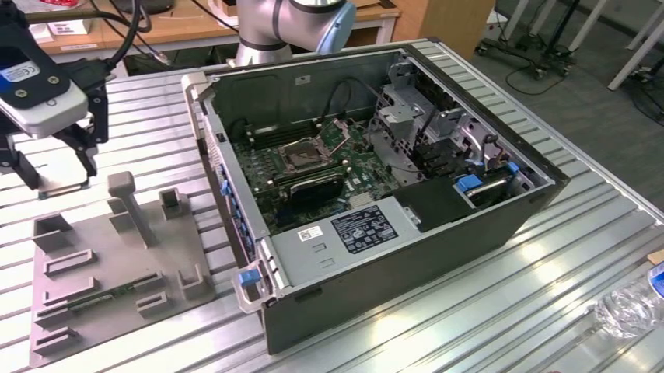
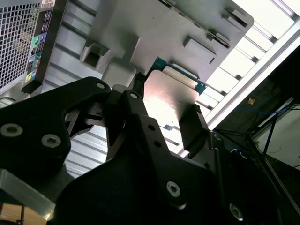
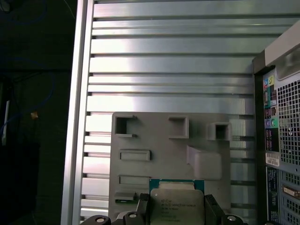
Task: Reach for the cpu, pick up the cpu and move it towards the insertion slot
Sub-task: 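Pick up the cpu and move it towards the insertion slot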
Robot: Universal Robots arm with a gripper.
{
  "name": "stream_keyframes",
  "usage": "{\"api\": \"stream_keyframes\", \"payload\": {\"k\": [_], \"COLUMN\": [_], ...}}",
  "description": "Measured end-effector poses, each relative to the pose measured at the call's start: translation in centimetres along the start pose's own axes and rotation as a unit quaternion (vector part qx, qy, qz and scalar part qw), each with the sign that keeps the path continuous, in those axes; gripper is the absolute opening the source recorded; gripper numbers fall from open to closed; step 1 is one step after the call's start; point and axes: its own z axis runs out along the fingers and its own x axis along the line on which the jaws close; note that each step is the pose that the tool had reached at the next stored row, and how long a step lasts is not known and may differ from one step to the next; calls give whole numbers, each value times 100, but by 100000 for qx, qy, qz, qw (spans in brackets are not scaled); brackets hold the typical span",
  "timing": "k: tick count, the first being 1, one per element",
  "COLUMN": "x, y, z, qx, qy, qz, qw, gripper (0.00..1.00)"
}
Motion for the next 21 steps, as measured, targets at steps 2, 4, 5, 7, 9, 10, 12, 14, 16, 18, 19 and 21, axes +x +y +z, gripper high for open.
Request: {"api": "stream_keyframes", "payload": {"k": [2,4,5,7,9,10,12,14,16,18,19,21], "x": [-14,-30,-40,-61,-77,-80,-80,-81,-81,-81,-81,-81], "y": [0,-1,-1,-1,-1,-1,-1,-2,-1,0,0,1], "z": [0,0,0,0,0,0,0,0,-4,-14,-21,-40], "qx": [3,1,-1,-2,0,1,0,0,-1,5,5,7], "qy": [5,5,2,1,2,2,0,3,-2,7,4,9], "qz": [-1,0,-3,-3,-2,1,6,0,-1,2,0,1], "qw": [100000,100000,100000,100000,100000,100000,100000,100000,100000,100000,100000,100000], "gripper": [54,54,54,54,54,54,54,54,54,54,54,54]}}
